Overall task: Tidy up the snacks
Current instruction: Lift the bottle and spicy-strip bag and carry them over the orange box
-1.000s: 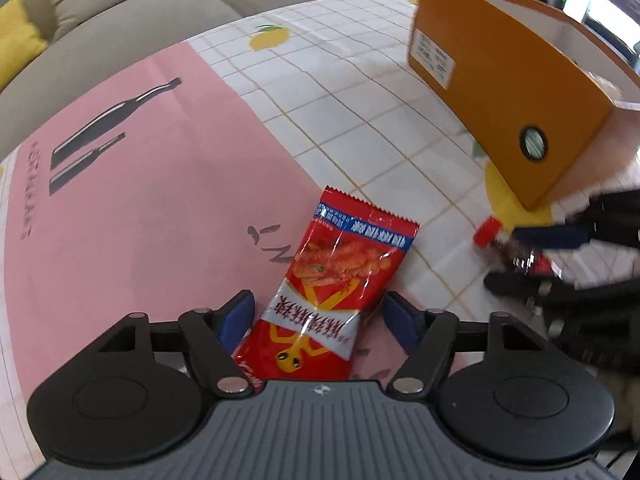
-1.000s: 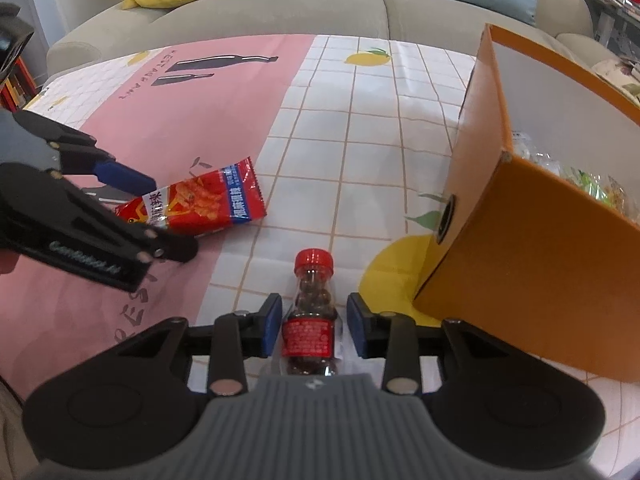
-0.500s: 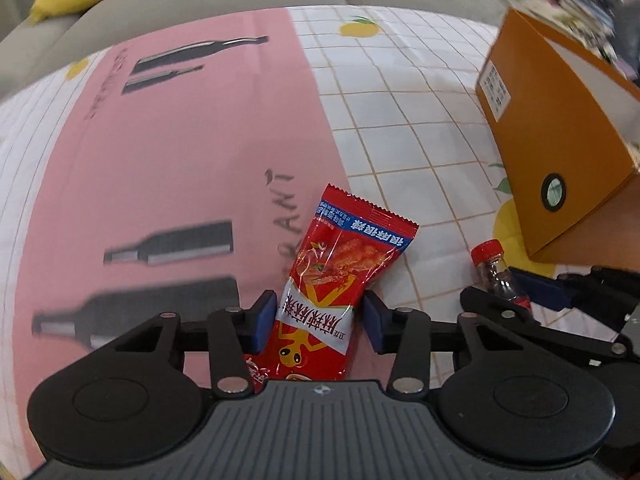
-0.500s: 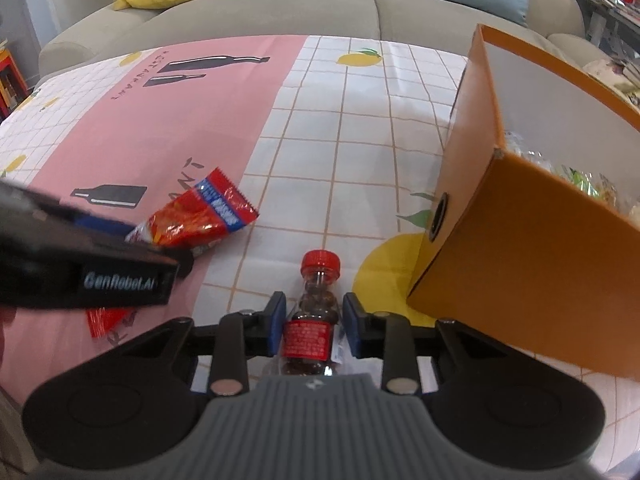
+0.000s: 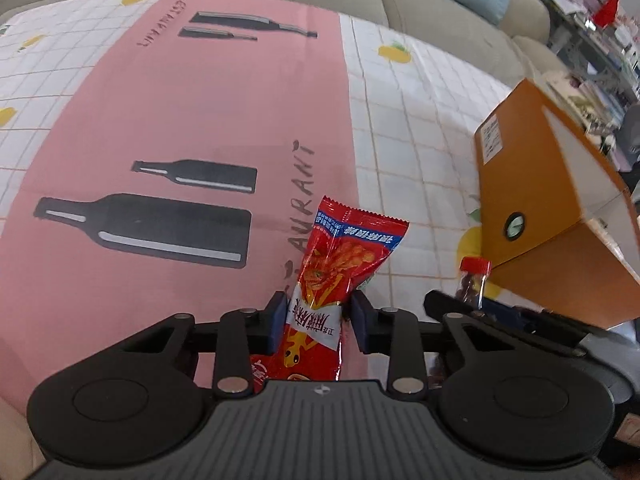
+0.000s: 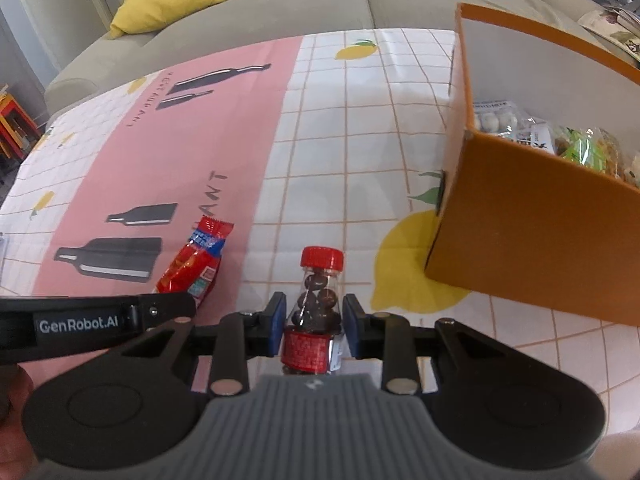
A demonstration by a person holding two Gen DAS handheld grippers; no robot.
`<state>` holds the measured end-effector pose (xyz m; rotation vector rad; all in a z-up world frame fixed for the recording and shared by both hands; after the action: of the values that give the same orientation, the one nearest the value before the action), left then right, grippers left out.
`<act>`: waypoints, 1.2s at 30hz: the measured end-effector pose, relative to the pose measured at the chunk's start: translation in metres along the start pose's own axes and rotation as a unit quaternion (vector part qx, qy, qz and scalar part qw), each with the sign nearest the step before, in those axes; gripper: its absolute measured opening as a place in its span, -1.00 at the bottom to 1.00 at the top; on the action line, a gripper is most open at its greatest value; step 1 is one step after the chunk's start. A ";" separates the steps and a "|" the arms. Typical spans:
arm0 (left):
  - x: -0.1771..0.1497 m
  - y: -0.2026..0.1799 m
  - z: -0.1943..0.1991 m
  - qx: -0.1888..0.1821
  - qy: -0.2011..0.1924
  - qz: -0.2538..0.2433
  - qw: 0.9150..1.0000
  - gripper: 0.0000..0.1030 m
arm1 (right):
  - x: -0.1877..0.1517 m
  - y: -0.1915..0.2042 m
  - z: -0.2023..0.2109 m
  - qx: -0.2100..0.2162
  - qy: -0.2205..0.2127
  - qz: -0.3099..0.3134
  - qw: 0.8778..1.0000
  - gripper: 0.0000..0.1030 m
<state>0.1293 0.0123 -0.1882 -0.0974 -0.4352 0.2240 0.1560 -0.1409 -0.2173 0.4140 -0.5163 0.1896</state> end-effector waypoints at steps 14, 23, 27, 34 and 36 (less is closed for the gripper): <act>0.006 -0.022 0.049 -0.052 -0.041 0.003 0.998 -0.34 | -0.002 0.013 0.049 0.023 -0.042 0.000 0.999 -0.45; 0.016 -0.047 0.071 -0.116 -0.044 0.015 0.992 -0.34 | 0.001 0.003 0.082 0.038 -0.066 -0.001 0.997 -0.45; 0.025 -0.069 0.081 -0.136 -0.047 0.008 0.990 -0.34 | 0.009 -0.006 0.103 0.039 -0.082 0.004 0.996 -0.45; 0.056 -0.131 0.099 -0.170 -0.074 -0.039 0.982 -0.34 | 0.038 -0.037 0.144 0.036 -0.100 0.026 0.994 -0.45; 0.066 -0.152 0.101 -0.173 -0.081 -0.057 0.980 -0.34 | 0.051 -0.049 0.159 0.026 -0.109 0.032 0.993 -0.45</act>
<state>0.1738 -0.1153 -0.0487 -0.3970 -0.6378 0.0405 0.1433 -0.2497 -0.0818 0.4713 -0.7412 0.2216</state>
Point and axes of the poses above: each gripper's, at about its wrist camera, not at the fingertips, and z roughly against the way its jaws point, y to its left, x to its top, the point moved 6 cm from there along -z, roughly the way its jaws point, and after that the axes turned 9 degrees about x, right-handed, at the moved point
